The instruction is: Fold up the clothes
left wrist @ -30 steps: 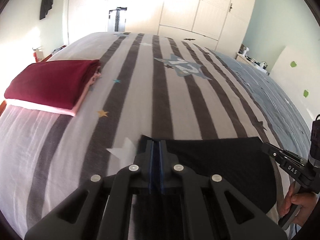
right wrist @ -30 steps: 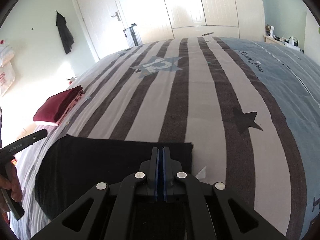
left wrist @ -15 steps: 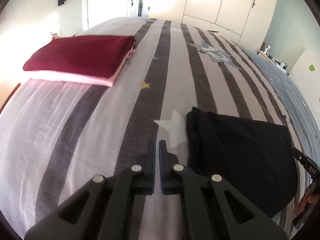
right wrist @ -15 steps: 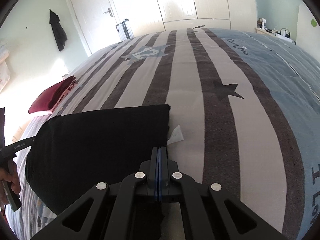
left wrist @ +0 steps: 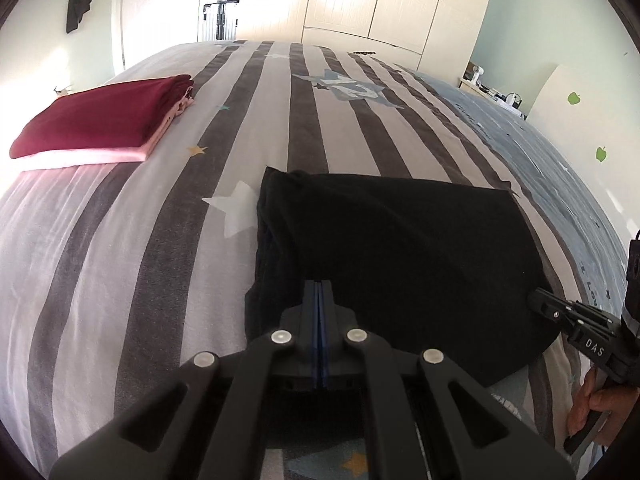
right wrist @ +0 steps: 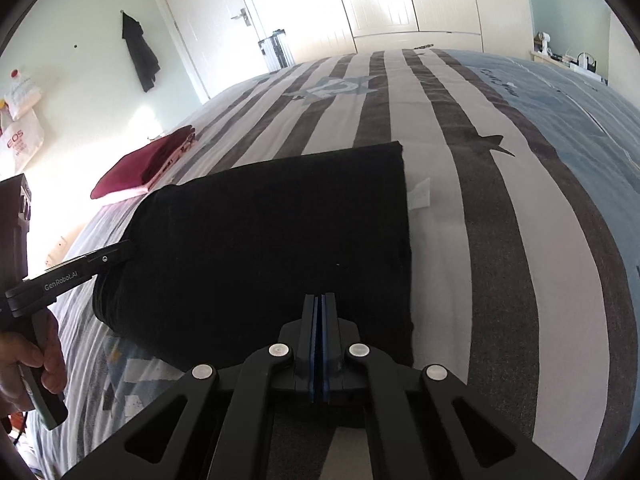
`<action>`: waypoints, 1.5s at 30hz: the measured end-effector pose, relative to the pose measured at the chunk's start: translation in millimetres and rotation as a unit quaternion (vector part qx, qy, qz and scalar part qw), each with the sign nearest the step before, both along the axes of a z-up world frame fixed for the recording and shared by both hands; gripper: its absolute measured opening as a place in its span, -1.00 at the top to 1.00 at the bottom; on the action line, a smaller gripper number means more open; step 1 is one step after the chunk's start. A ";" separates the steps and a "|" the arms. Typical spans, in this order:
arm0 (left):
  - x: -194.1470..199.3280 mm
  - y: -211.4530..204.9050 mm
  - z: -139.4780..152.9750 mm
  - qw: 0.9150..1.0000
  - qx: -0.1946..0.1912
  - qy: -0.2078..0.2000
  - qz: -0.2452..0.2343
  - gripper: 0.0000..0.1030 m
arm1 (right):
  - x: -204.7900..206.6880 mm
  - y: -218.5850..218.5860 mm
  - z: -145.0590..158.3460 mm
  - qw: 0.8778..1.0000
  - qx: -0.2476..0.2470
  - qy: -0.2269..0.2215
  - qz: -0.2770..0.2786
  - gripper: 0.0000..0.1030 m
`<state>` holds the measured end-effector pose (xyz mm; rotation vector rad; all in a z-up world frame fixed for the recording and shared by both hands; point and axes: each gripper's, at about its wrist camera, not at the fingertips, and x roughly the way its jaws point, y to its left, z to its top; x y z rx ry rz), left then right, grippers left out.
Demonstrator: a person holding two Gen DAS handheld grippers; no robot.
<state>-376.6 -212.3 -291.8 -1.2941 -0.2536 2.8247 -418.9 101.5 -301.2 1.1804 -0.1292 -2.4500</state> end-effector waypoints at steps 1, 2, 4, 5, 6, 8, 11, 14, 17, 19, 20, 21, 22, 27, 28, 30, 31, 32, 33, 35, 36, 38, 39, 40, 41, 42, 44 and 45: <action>-0.6 -1.0 0.4 1.000 -0.004 0.000 -0.003 0.96 | -0.4 4.0 -1.0 1.000 0.001 0.001 -0.002 1.00; -1.1 -2.0 0.8 1.000 -0.008 0.000 -0.006 0.96 | -1.0 7.7 -0.7 1.000 0.004 0.002 -0.004 1.00; -0.5 -6.6 1.8 1.000 -0.016 0.000 -0.004 0.96 | -2.9 14.2 -0.1 1.000 0.012 0.005 -0.007 1.00; -0.3 -10.5 2.4 1.000 -0.022 -0.002 0.007 0.96 | -4.1 17.9 0.1 1.000 0.015 0.005 -0.010 1.00; -0.1 -14.4 2.9 0.999 -0.029 -0.003 0.018 0.96 | -5.2 21.4 0.3 1.000 0.016 0.004 -0.013 1.00; 0.4 -23.0 3.9 0.998 -0.039 -0.007 0.041 0.96 | -7.1 24.6 1.4 1.000 0.020 0.002 -0.019 1.00; 5.6 -53.1 2.6 0.994 -0.012 -0.028 0.103 0.96 | -9.7 31.3 5.5 0.999 0.030 0.000 -0.040 0.93; 19.1 -40.9 12.9 0.997 -0.007 -0.015 0.081 0.96 | -7.9 43.4 12.8 0.998 0.019 -0.005 -0.064 0.92; 33.2 -12.8 23.8 0.999 0.007 -0.001 0.045 0.96 | 8.0 33.2 25.4 0.999 -0.003 0.002 -0.045 0.92; 42.3 6.3 30.6 1.000 0.015 0.008 0.021 0.96 | 19.6 20.1 31.6 1.000 -0.015 0.004 -0.024 0.91; 44.4 17.6 30.2 1.000 0.018 0.009 0.011 0.96 | 24.9 13.2 33.3 1.000 -0.021 0.004 -0.014 0.91; 44.1 24.3 26.5 1.000 0.018 0.005 0.006 0.96 | 29.6 5.8 33.3 1.000 -0.026 0.003 -0.005 0.91; 43.9 31.1 22.8 1.000 0.018 0.001 0.001 0.96 | 33.3 -1.2 32.7 1.000 -0.030 0.002 0.004 0.91; 43.4 42.5 2.1 1.000 0.006 -0.013 -0.013 0.95 | 36.8 -14.2 8.2 1.000 -0.013 -0.020 0.014 0.93; 43.7 39.2 0.4 1.000 0.010 -0.014 -0.013 0.96 | 35.8 -9.3 4.1 1.000 -0.011 -0.023 0.011 1.00; 45.8 32.9 2.7 1.000 0.005 -0.016 -0.013 0.96 | 34.0 3.9 0.4 1.000 -0.014 -0.028 0.003 1.00; 46.9 29.7 3.9 1.000 0.003 -0.017 -0.012 0.96 | 33.3 10.1 0.3 1.000 -0.011 -0.029 0.000 1.00; 47.8 26.4 5.3 1.000 0.001 -0.018 -0.011 0.96 | 33.1 15.5 2.6 1.000 -0.003 -0.028 -0.003 1.00; 47.3 22.1 8.0 1.000 -0.004 -0.020 -0.005 0.96 | 32.8 20.9 4.8 1.000 0.005 -0.028 -0.006 1.00; 42.5 12.9 16.6 1.000 -0.015 -0.018 0.014 0.96 | 29.3 29.6 11.2 0.999 0.011 -0.026 -0.017 1.00; 37.5 8.6 21.7 0.999 -0.021 -0.015 0.025 0.96 | 25.3 32.0 15.9 0.999 0.012 -0.022 -0.022 1.00; 13.8 8.2 26.8 1.000 -0.022 -0.001 0.020 0.96 | 10.3 30.6 25.9 1.000 0.012 -0.004 -0.026 0.89; 1.9 8.0 29.3 1.000 -0.022 0.006 0.017 0.95 | -2.1 26.1 27.3 1.000 0.010 0.003 -0.028 0.89; -9.9 7.8 31.9 1.000 -0.023 0.013 0.014 0.95 | -14.4 21.5 28.7 0.999 0.008 0.010 -0.030 0.89; -21.8 7.6 34.4 0.999 -0.023 0.020 0.012 0.95 | -26.8 16.9 30.1 0.999 0.006 0.017 -0.031 0.89; -33.7 7.4 36.9 0.999 -0.024 0.027 0.009 0.95 | -39.2 12.4 31.5 0.999 0.004 0.024 -0.033 0.89; -57.6 6.8 40.8 0.999 -0.024 0.039 0.004 0.95 | -63.9 3.3 34.3 0.999 0.000 0.039 -0.036 0.89; -70.3 5.6 34.2 0.999 -0.022 0.032 0.005 0.95 | -75.7 -1.4 33.4 0.998 -0.002 0.041 -0.038 0.89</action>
